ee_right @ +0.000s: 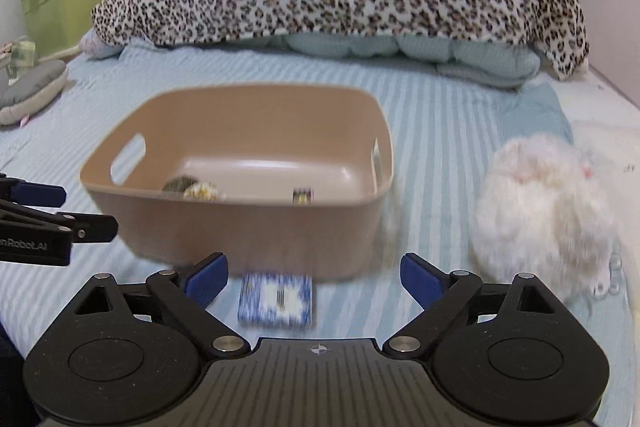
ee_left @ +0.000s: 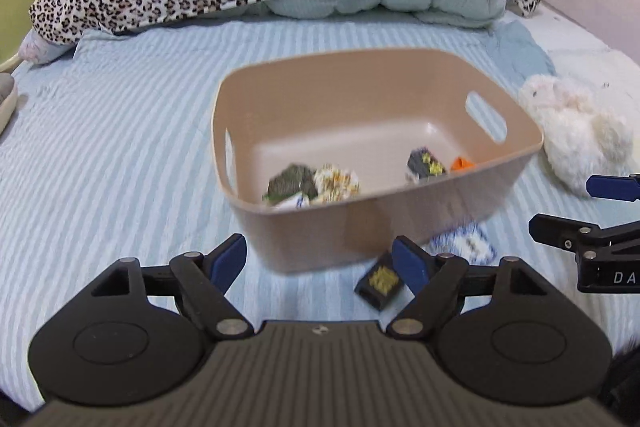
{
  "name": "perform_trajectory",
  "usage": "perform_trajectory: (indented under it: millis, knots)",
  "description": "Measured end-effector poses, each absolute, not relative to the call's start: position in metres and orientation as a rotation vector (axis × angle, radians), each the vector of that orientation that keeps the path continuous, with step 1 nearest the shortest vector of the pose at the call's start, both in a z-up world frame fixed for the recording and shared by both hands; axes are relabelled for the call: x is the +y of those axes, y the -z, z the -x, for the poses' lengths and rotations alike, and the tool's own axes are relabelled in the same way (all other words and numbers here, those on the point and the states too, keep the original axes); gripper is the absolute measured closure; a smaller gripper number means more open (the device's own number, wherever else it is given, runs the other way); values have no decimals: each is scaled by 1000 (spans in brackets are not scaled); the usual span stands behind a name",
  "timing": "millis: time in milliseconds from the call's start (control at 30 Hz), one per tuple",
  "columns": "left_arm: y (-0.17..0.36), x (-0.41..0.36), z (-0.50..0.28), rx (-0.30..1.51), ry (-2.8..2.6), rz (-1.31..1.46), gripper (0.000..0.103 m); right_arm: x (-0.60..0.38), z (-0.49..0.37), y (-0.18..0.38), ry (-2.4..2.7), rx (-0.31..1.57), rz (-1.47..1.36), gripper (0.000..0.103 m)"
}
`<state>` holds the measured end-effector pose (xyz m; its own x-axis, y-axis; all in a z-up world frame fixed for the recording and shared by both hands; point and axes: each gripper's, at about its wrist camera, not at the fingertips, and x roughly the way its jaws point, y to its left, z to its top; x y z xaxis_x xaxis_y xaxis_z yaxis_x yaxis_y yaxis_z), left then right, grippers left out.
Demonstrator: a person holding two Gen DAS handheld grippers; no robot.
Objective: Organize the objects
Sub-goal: 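Grasp the black cube with the left gripper while the right grasps the blue-and-white box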
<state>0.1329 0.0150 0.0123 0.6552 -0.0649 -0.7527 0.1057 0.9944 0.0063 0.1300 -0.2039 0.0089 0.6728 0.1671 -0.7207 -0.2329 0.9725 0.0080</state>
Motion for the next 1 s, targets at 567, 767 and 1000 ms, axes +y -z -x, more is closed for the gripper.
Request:
perform_trajectory:
  millis: [567, 767, 1000]
  knots:
    - [56, 5, -124, 1023, 140, -118, 22, -198, -123, 49, -236, 969, 103, 4]
    - [79, 1, -133, 1061, 158, -126, 22, -196, -129, 69, -240, 1009, 105, 4]
    - [91, -5, -141, 1038, 157, -147, 20, -190, -137, 87, -232, 1020, 135, 4]
